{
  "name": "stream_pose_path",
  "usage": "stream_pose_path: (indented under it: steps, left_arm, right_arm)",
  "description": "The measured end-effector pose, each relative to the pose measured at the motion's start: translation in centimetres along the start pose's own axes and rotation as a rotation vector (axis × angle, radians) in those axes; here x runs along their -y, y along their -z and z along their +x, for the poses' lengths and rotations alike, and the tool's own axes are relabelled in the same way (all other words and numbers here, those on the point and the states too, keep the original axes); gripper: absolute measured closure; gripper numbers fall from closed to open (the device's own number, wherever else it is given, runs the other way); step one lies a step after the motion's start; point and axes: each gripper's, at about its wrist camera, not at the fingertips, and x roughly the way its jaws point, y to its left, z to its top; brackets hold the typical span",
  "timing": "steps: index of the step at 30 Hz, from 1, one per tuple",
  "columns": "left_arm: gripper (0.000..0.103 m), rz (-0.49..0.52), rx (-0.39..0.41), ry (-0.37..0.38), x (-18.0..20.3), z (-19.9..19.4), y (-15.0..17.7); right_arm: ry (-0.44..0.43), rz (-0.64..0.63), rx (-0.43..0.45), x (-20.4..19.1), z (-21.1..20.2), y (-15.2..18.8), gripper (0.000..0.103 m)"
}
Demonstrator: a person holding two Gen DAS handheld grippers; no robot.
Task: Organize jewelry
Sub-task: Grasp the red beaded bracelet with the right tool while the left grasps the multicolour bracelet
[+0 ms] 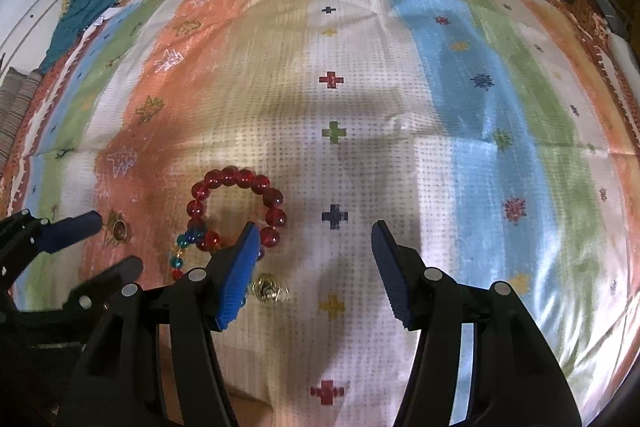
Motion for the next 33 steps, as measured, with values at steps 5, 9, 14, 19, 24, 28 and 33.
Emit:
stream_pose_path:
  steps: [5,9,14,19,24,28,33]
  left_arm:
    - [0.051,0.036,-0.023,0.007,0.6,1.2,0.0]
    - [0.051,0.055,-0.040,0.008,1.0,2.0,-0.1]
    - [0.051,0.040,-0.062,0.024,0.7,2.6,-0.7]
    - [0.055,0.042,-0.112,0.035,0.6,3.7,-1.0]
    - [0.055,0.050,-0.139,0.030,0.6,4.4,-1.4]
    - [0.057,0.071,-0.147,0.018,0.9,4.8,-1.7]
    - [0.066,0.078,-0.149,0.010,1.0,5.2,-2.1]
  right_arm:
    - [0.007,-0.003,-0.020,-0.1,1.4,-0.3,0.045]
    - [0.004,-0.004,-0.027,-0.2,2.2,-0.6,0.045]
    - [0.006,-0.020,-0.027,-0.6,2.8,-1.0,0.045]
    - [0.019,-0.047,-0.026,-1.1,3.3,-1.0,0.045]
    - [0.019,-0.050,-0.029,-1.0,3.6,-1.1,0.049]
    - [0.024,-0.064,-0.027,-1.3,3.8,-1.0,0.053]
    - [0.018,-0.070,-0.027,-1.5,4.0,-1.1,0.065]
